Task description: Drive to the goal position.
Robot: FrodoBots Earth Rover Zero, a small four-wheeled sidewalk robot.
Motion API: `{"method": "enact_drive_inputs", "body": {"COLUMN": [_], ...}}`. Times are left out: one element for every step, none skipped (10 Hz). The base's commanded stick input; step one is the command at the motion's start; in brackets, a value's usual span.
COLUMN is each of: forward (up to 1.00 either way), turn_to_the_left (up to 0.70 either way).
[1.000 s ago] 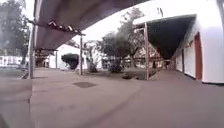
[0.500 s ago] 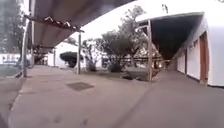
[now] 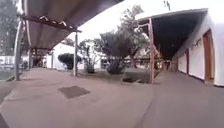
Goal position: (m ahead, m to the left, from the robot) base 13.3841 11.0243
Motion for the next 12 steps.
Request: {"method": "enact_drive_inputs", "body": {"forward": [0.85,0.85,0.85,0.85,0.85,0.85,0.85,0.85,0.85,0.85,0.85,0.85], "turn_to_the_left": [0.34,0.34,0.34,0.34,0.34,0.34,0.34,0.34,0.34,0.34,0.34,0.34]}}
